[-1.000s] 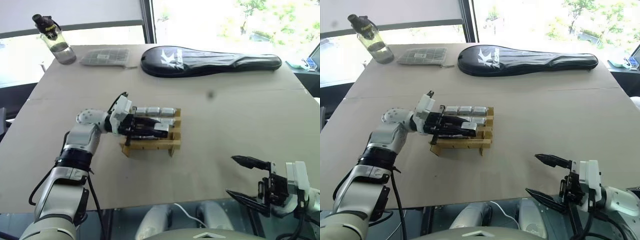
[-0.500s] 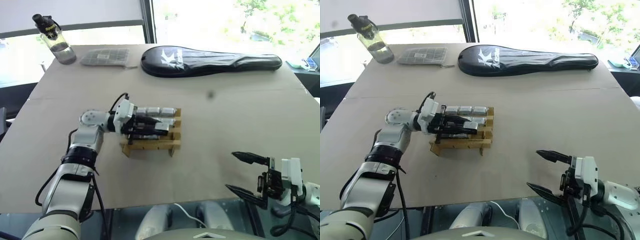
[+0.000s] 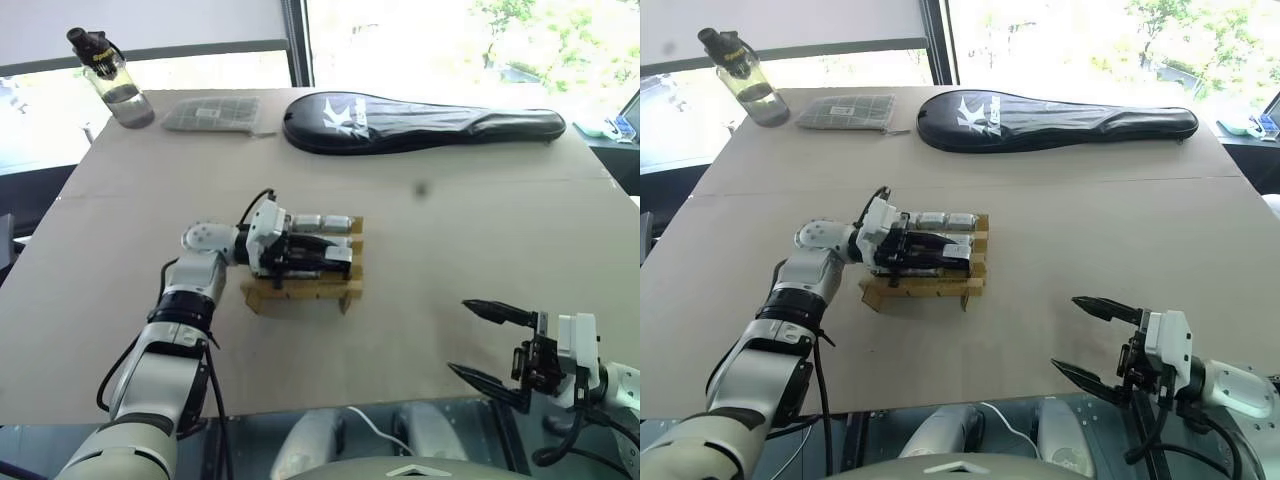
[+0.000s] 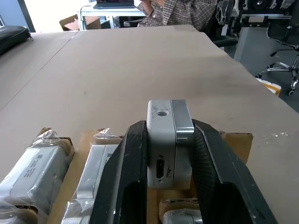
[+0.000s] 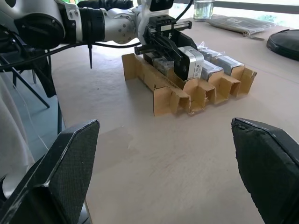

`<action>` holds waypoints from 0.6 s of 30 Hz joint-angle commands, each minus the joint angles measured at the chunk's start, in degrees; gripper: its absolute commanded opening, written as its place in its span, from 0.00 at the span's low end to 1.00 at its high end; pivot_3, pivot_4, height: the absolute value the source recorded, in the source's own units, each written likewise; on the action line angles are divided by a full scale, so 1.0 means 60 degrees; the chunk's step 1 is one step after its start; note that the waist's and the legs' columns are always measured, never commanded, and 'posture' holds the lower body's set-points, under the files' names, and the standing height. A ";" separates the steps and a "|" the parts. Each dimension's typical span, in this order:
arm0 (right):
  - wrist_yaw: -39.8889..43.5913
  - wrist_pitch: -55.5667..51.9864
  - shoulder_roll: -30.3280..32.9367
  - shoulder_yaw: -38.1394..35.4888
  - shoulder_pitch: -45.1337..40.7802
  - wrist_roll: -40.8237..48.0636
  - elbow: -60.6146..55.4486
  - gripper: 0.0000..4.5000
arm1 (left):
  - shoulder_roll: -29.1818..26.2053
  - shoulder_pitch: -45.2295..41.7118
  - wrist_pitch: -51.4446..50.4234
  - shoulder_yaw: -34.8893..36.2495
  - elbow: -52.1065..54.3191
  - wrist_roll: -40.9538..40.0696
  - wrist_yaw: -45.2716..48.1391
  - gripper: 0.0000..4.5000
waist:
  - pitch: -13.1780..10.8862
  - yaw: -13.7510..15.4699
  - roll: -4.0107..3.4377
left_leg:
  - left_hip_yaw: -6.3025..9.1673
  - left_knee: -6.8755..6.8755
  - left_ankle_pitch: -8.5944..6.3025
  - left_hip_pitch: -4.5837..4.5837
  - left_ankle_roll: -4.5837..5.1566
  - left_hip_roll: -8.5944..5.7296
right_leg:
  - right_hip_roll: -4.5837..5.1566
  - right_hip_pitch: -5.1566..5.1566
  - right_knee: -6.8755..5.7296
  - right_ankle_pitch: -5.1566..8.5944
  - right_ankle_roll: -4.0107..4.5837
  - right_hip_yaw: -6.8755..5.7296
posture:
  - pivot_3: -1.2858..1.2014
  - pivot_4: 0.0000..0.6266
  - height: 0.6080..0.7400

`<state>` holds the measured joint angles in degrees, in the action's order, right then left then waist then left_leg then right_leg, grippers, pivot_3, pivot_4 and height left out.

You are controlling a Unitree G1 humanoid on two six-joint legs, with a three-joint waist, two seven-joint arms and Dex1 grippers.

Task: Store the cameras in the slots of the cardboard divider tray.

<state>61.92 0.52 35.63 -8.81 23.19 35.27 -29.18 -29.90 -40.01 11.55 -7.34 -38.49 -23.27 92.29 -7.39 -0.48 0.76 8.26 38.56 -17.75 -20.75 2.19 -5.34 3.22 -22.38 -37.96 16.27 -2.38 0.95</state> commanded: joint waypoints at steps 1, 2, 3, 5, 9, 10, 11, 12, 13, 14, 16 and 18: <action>-0.0117 0.0144 -0.0094 -0.0137 0.0041 0.0017 -0.0215 1.00 | -0.0226 -0.0116 -0.0417 -0.0145 0.0023 -0.0017 0.0034 0.16 | 0.0000 -0.0010 0.0000 | 0.0000 0.0000 0.0000 0.0000 0.0000 0.0000 | 0.0000 0.0000 0.0000 0.0000 0.0000 0.0000 | 0.52 0.24 1.00; -0.0123 0.0152 -0.0109 -0.0140 0.0058 0.0005 -0.0224 1.00 | -0.0335 -0.0082 -0.0594 -0.0261 0.0094 -0.0076 0.0034 0.16 | 0.0001 -0.0016 0.0001 | 0.0000 -0.0001 0.0000 0.0000 0.0000 0.0000 | 0.0000 0.0000 -0.0001 0.0000 0.0000 0.0000 | 0.52 0.24 1.00; -0.0123 0.0161 -0.0121 -0.0144 0.0073 -0.0003 -0.0229 1.00 | -0.0394 -0.0063 -0.0708 -0.0303 0.0129 -0.0067 0.0034 0.16 | 0.0001 -0.0025 0.0001 | 0.0002 -0.0001 0.0000 0.0001 0.0000 0.0000 | -0.0001 0.0000 -0.0003 0.0000 0.0000 -0.0001 | 0.52 0.24 1.00; -0.0130 0.0176 -0.0138 -0.0145 0.0087 -0.0013 -0.0220 1.00 | -0.0390 -0.0059 -0.0736 -0.0233 0.0094 0.0027 0.0034 0.16 | 0.0001 -0.0030 0.0001 | 0.0002 -0.0002 0.0000 0.0003 0.0000 0.0001 | -0.0001 0.0000 -0.0004 0.0000 0.0000 0.0001 | 0.52 0.24 1.00; -0.0082 0.0244 -0.0172 -0.0062 -0.0008 -0.0124 -0.0085 1.00 | -0.0356 0.0033 -0.0806 -0.0190 0.0106 0.0099 0.0034 0.16 | 0.0002 -0.0028 0.0002 | 0.0002 -0.0001 0.0000 0.0004 0.0000 0.0001 | -0.0001 0.0000 -0.0003 0.0000 0.0000 0.0001 | 0.52 0.24 1.00; -0.0089 0.0223 -0.0178 -0.0060 -0.0050 -0.0116 -0.0072 1.00 | -0.0377 0.0067 -0.0864 -0.0219 0.0186 0.0074 0.0034 0.16 | 0.0003 -0.0029 0.0002 | 0.0002 -0.0001 0.0000 0.0005 0.0000 0.0001 | -0.0001 0.0000 -0.0003 0.0000 0.0000 0.0001 | 0.52 0.24 1.00; -0.0085 0.0208 -0.0178 -0.0065 -0.0085 -0.0109 -0.0060 1.00 | -0.0373 0.0086 -0.0870 -0.0194 0.0236 0.0074 0.0034 0.16 | 0.0003 -0.0030 0.0002 | 0.0002 -0.0001 0.0000 0.0005 0.0000 0.0001 | -0.0001 0.0000 -0.0003 0.0000 0.0000 0.0000 | 0.52 0.24 1.00; -0.0075 0.0198 -0.0178 -0.0077 -0.0112 -0.0102 -0.0047 1.00 | -0.0397 0.0119 -0.0910 -0.0215 0.0319 0.0036 0.0034 0.16 | 0.0003 -0.0030 0.0002 | 0.0002 -0.0001 0.0000 0.0006 0.0000 0.0001 | -0.0001 0.0000 -0.0004 0.0000 0.0000 0.0000 | 0.52 0.24 1.00; -0.0065 0.0194 -0.0177 -0.0093 -0.0136 -0.0102 -0.0022 1.00 | -0.0410 0.0151 -0.0941 -0.0211 0.0399 0.0026 0.0034 0.16 | 0.0003 -0.0030 0.0002 | 0.0002 -0.0001 0.0000 0.0005 0.0000 0.0001 | -0.0001 0.0000 -0.0003 0.0000 0.0000 0.0001 | 0.52 0.24 1.00; -0.0044 0.0205 -0.0177 -0.0103 -0.0154 -0.0109 0.0005 1.00 | -0.0405 0.0183 -0.0960 -0.0182 0.0478 0.0006 0.0034 0.16 | 0.0002 -0.0030 0.0002 | 0.0002 -0.0001 0.0000 0.0005 0.0000 0.0001 | -0.0001 0.0000 -0.0003 0.0000 0.0000 0.0002 | 0.52 0.24 1.00; -0.0014 0.0232 -0.0185 -0.0111 -0.0180 -0.0135 0.0058 1.00 | -0.0408 0.0298 -0.1057 -0.0167 0.0721 -0.0040 0.0034 0.16 | 0.0002 -0.0028 0.0002 | 0.0002 -0.0001 0.0000 0.0004 0.0000 0.0001 | -0.0001 0.0000 -0.0002 0.0000 0.0000 0.0002 | 0.52 0.24 1.00; -0.0014 0.0234 -0.0200 -0.0103 -0.0197 -0.0143 0.0076 1.00 | -0.0413 0.0423 -0.1062 -0.0181 0.0941 -0.0044 0.0034 0.16 | 0.0003 -0.0027 0.0001 | 0.0003 -0.0001 0.0000 0.0004 0.0000 0.0001 | 0.0000 0.0000 -0.0003 0.0000 0.0000 0.0001 | 0.52 0.24 1.00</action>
<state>61.49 0.70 34.54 -8.81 22.11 33.99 -28.05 -32.01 -38.01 5.45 -8.47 -34.61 -23.64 92.22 -7.37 -0.64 0.76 8.28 38.55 -17.75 -20.71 2.19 -5.34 3.21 -22.38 -37.98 16.27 -2.38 0.98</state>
